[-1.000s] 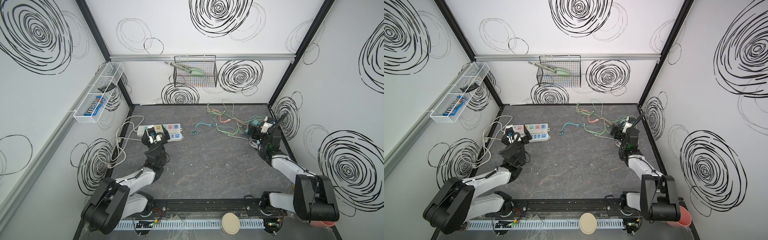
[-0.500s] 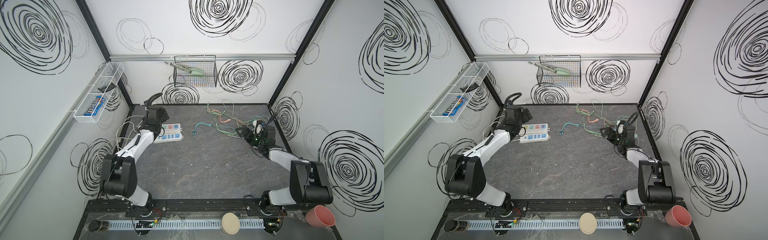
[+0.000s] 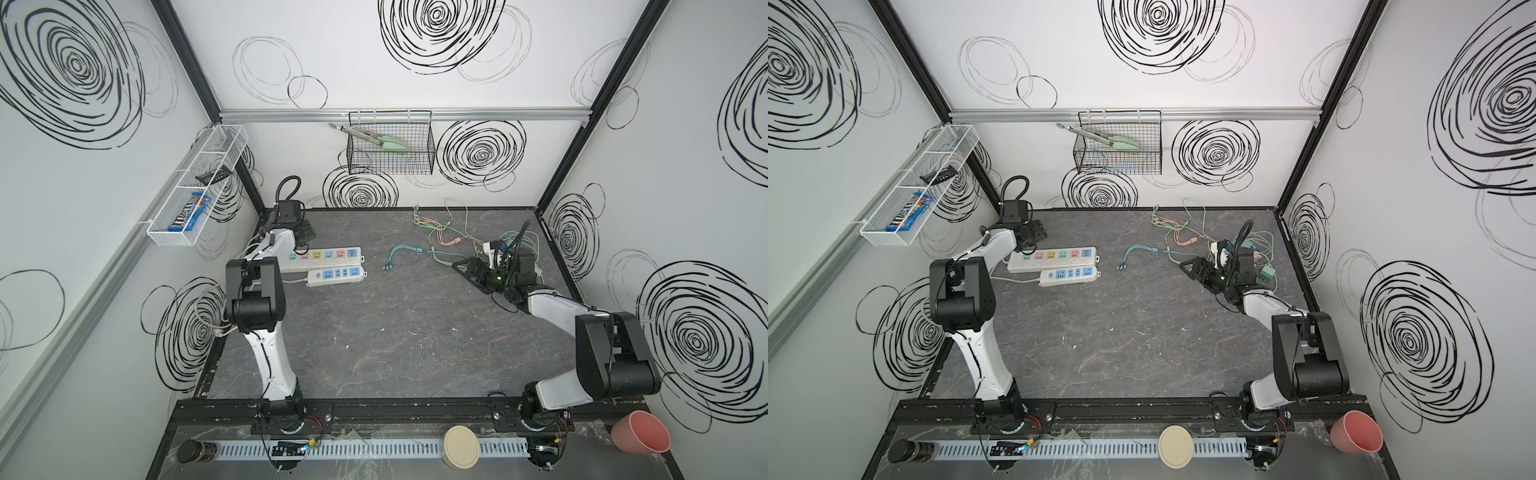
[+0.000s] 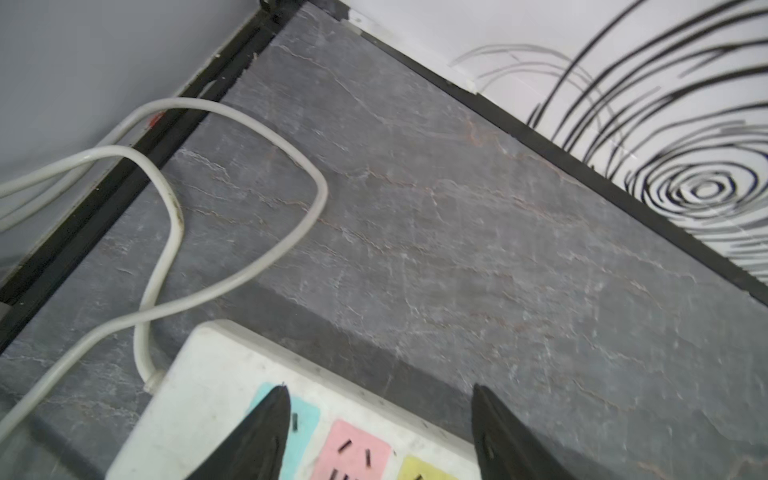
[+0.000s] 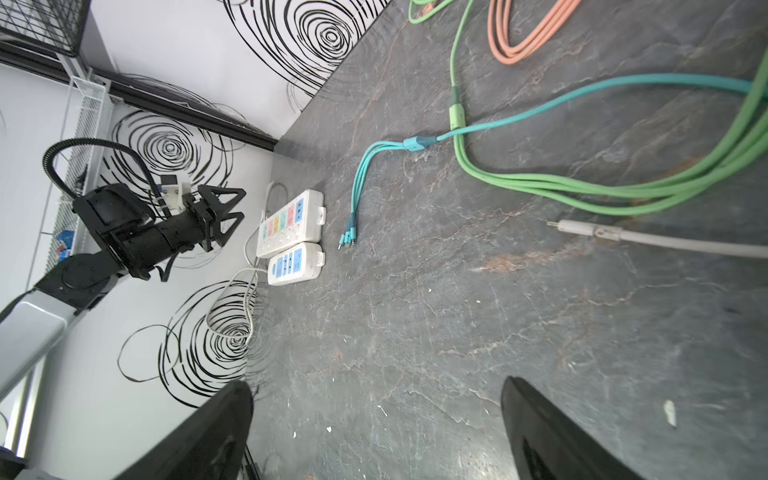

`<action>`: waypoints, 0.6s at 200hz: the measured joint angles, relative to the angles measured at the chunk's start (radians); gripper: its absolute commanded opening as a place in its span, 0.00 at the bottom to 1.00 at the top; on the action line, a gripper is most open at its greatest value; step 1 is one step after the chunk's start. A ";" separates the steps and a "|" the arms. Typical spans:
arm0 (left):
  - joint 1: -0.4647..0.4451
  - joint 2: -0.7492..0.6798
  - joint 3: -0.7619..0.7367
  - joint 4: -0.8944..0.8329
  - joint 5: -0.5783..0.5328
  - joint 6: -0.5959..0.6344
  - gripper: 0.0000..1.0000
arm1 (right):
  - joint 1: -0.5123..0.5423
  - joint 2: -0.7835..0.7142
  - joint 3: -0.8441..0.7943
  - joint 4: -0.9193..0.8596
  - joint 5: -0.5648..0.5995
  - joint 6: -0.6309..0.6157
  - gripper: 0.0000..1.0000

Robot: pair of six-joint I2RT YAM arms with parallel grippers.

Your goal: Insert the plug

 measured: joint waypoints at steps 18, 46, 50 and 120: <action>0.047 0.004 0.005 -0.013 0.018 -0.010 0.67 | 0.000 0.000 0.031 -0.047 0.005 -0.028 0.97; 0.135 0.010 0.005 -0.015 0.064 -0.025 0.64 | 0.000 0.004 0.080 -0.103 0.004 -0.061 0.97; 0.146 0.013 0.005 -0.014 0.071 -0.026 0.64 | 0.000 0.005 0.086 -0.109 0.005 -0.064 0.97; 0.216 0.215 0.189 -0.048 0.188 -0.002 0.58 | 0.000 0.029 0.188 -0.254 0.060 -0.159 0.97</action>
